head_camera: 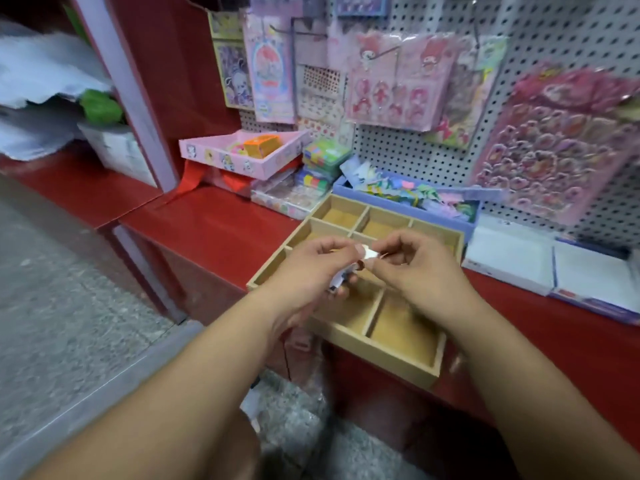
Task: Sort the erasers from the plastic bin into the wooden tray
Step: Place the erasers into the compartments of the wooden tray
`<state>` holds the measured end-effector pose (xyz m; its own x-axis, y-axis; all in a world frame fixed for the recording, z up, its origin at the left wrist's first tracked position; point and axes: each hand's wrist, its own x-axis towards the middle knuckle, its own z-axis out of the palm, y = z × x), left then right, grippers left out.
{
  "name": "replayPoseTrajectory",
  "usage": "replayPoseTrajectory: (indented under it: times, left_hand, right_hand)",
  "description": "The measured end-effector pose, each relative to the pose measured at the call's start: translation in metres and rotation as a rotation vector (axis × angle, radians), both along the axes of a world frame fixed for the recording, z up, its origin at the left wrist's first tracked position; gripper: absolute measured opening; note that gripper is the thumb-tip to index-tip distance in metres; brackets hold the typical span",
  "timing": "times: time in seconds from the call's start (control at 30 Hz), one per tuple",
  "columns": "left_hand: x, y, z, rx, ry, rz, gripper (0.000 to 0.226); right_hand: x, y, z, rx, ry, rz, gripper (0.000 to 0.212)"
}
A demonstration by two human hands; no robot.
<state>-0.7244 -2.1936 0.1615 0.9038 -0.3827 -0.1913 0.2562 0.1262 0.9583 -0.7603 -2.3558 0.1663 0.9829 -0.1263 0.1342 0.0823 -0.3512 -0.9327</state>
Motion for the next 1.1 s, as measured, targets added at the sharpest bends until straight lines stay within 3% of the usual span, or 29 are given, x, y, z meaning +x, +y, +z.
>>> replayPoseTrajectory:
  times: [0.17, 0.3, 0.47, 0.63, 0.73, 0.87, 1.1]
  left_hand:
    - [0.028, -0.043, -0.019, 0.107, -0.025, 0.106, 0.016]
    - [0.047, -0.057, -0.035, 0.181, -0.071, 0.114, 0.009]
    - [0.069, -0.072, -0.041, 0.232, -0.124, 0.063, 0.009]
    - [0.088, -0.08, -0.051, 0.299, -0.143, 0.059, 0.014]
    - [0.093, -0.086, -0.056, 0.281, -0.124, 0.078, 0.019]
    - [0.098, -0.09, -0.056, 0.258, -0.098, 0.058, 0.021]
    - [0.097, -0.093, -0.057, 0.224, -0.083, 0.006, 0.015]
  right_hand:
    - [0.029, -0.066, -0.021, -0.139, 0.107, -0.278, 0.036]
    - [0.046, -0.09, -0.036, -0.369, 0.117, -0.233, 0.056]
    - [0.064, -0.103, -0.047, -0.5, 0.188, -0.133, 0.044]
    - [0.074, -0.115, -0.056, -0.456, 0.082, -0.357, 0.013]
    - [0.078, -0.124, -0.062, -0.455, 0.091, -0.46, 0.015]
    - [0.078, -0.124, -0.064, -0.674, 0.071, -0.413, 0.008]
    - [0.091, -0.131, -0.072, -0.722, 0.133, -0.403, 0.01]
